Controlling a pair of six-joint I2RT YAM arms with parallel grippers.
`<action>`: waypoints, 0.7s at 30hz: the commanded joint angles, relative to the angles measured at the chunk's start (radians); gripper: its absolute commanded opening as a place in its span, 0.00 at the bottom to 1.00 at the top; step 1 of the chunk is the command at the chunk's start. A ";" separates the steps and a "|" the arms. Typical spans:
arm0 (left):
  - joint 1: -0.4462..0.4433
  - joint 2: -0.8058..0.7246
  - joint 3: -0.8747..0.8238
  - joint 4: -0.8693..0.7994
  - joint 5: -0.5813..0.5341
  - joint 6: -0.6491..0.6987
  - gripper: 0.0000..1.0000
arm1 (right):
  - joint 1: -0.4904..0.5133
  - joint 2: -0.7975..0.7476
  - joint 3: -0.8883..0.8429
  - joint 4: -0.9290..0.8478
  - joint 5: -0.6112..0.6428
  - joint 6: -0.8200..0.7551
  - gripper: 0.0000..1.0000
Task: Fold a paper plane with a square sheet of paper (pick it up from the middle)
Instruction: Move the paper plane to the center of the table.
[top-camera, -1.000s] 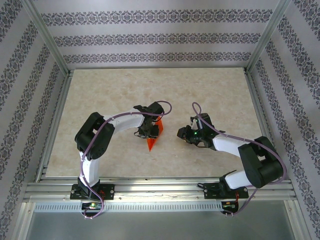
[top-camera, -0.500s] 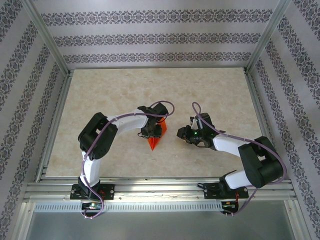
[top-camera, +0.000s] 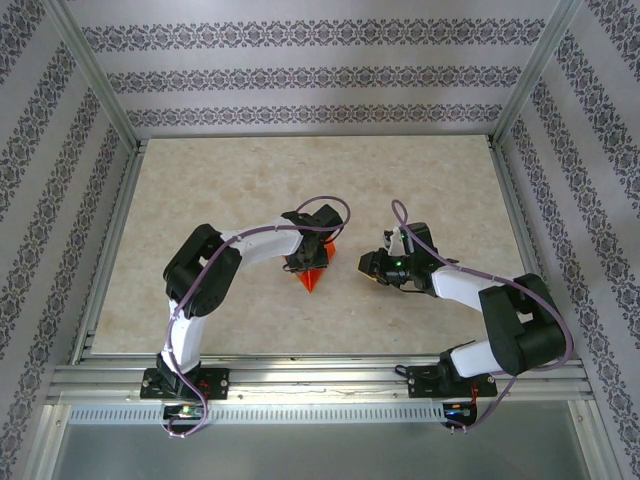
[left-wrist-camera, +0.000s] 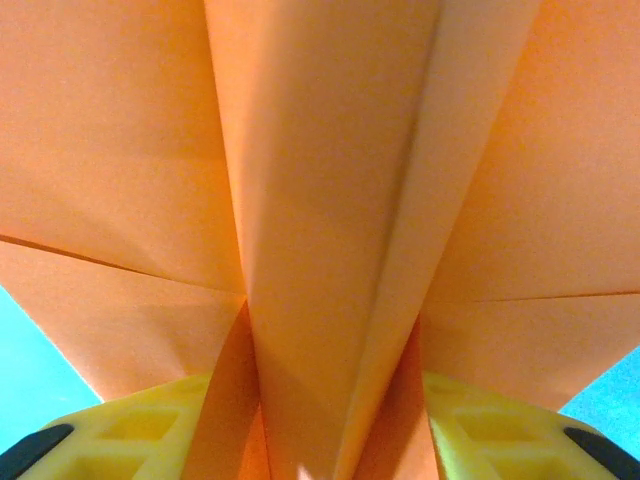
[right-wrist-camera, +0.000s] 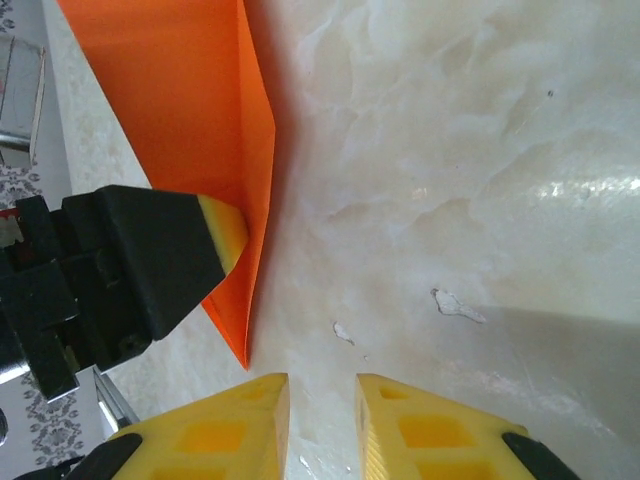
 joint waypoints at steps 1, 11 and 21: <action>-0.016 0.075 0.009 -0.046 -0.054 -0.040 0.47 | -0.014 -0.027 0.017 -0.019 -0.045 -0.040 0.25; -0.030 0.028 0.110 -0.132 -0.106 0.020 0.48 | -0.043 -0.110 0.007 -0.069 -0.024 -0.052 0.27; -0.027 -0.115 0.148 -0.155 -0.116 0.062 0.53 | -0.109 -0.246 0.037 -0.178 0.055 -0.103 0.30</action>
